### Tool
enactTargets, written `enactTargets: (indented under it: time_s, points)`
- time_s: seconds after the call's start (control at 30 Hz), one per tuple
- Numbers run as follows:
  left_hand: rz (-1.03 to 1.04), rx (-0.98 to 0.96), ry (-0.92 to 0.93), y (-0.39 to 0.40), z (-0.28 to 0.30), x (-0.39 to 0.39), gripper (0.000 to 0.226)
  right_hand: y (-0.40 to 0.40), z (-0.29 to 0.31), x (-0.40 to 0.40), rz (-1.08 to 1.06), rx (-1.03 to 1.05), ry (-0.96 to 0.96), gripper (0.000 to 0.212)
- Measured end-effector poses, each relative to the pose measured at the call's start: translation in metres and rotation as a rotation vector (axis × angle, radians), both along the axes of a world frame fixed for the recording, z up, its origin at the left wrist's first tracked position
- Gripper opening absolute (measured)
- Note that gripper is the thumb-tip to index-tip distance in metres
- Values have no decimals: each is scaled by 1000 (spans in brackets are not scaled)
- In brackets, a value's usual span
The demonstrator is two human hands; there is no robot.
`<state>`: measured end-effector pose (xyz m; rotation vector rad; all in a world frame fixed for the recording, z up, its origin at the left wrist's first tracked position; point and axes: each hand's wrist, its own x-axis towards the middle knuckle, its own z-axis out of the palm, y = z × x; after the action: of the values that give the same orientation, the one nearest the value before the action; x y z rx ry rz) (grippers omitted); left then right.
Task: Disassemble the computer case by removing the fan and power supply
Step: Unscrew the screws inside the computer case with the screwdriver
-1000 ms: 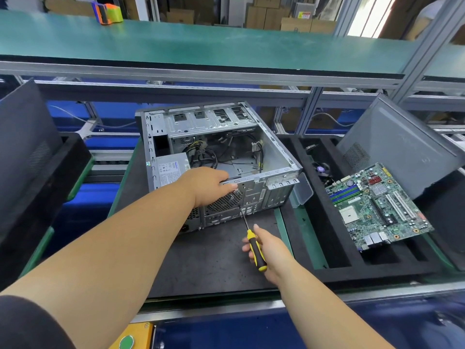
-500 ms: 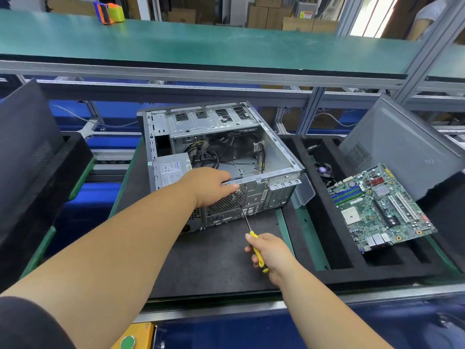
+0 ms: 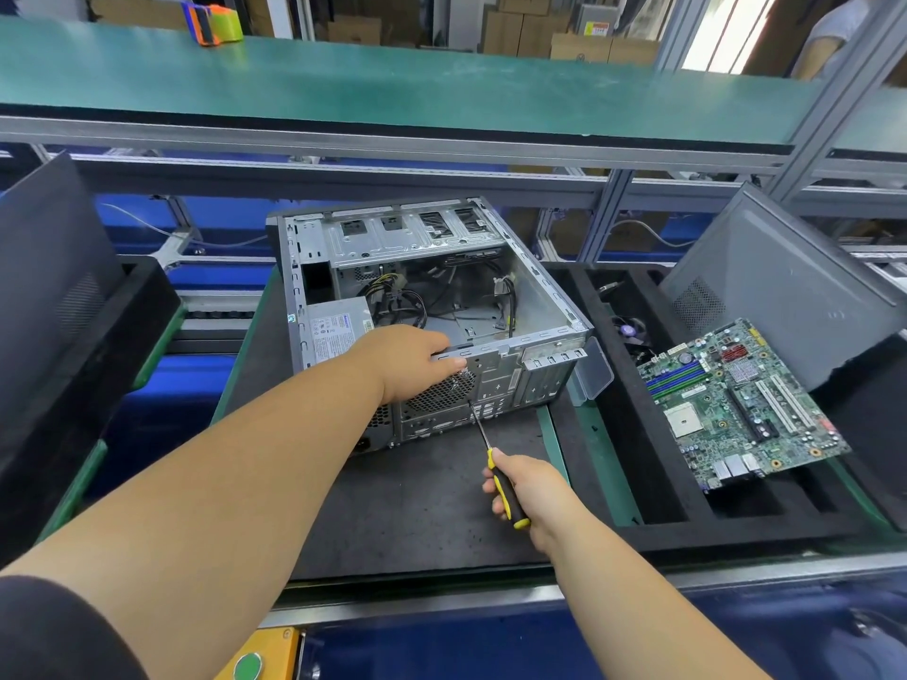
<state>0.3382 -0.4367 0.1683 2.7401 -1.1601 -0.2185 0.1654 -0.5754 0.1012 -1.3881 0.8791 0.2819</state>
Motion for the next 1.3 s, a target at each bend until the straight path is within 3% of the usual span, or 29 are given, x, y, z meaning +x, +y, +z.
enactTargets:
  time_s: [0.23, 0.4, 0.57, 0.77, 1.07, 1.3]
  points:
    - [3, 8, 6, 0, 1, 0, 43, -5, -13, -3, 24, -91, -52, 27]
    - [-2, 16, 2, 0, 1, 0, 38, -2, -10, -2, -25, -13, -38, 26]
    - [-5, 15, -5, 0, 2, -1, 36, -2, -4, -2, -96, 98, 28, 43]
    - [-2, 21, -3, -1, 1, -1, 37, -3, -2, 3, -18, -36, 46, 33]
    - [2, 23, -2, -1, 1, 0, 36, -3, -8, -3, 70, -237, -75, 23]
    - [9, 20, -4, 0, 0, 0, 37, 1, 2, -2, 43, -151, -36, 28]
